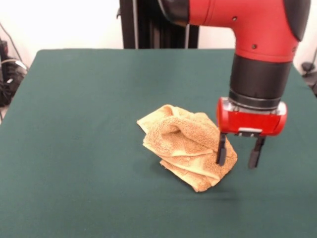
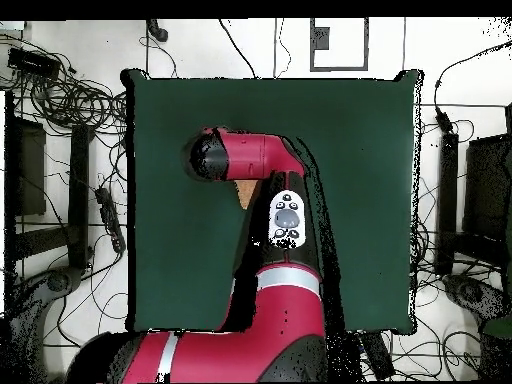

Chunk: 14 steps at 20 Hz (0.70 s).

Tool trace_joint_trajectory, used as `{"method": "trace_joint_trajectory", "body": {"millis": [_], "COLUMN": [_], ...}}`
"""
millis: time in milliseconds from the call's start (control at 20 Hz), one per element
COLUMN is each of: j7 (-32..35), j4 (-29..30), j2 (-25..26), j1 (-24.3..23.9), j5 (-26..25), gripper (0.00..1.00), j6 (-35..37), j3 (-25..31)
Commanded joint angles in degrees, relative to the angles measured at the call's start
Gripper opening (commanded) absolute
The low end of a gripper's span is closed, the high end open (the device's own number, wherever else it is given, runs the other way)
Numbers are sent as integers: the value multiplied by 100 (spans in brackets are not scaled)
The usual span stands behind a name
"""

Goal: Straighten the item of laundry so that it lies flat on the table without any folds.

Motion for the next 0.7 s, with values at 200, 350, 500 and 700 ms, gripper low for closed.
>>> {"method": "trace_joint_trajectory", "body": {"millis": [200,350,500,700], "j7": [739,729,741,830], "j4": [371,510,642,663], "j2": [583,530,526,708], "j1": [1,-5,-33,-81], "j5": [-16,-55,-71,-77], "gripper": [100,100,100,100], "j6": [-47,-86,-162,-539], "j3": [328,314,335,399]}}
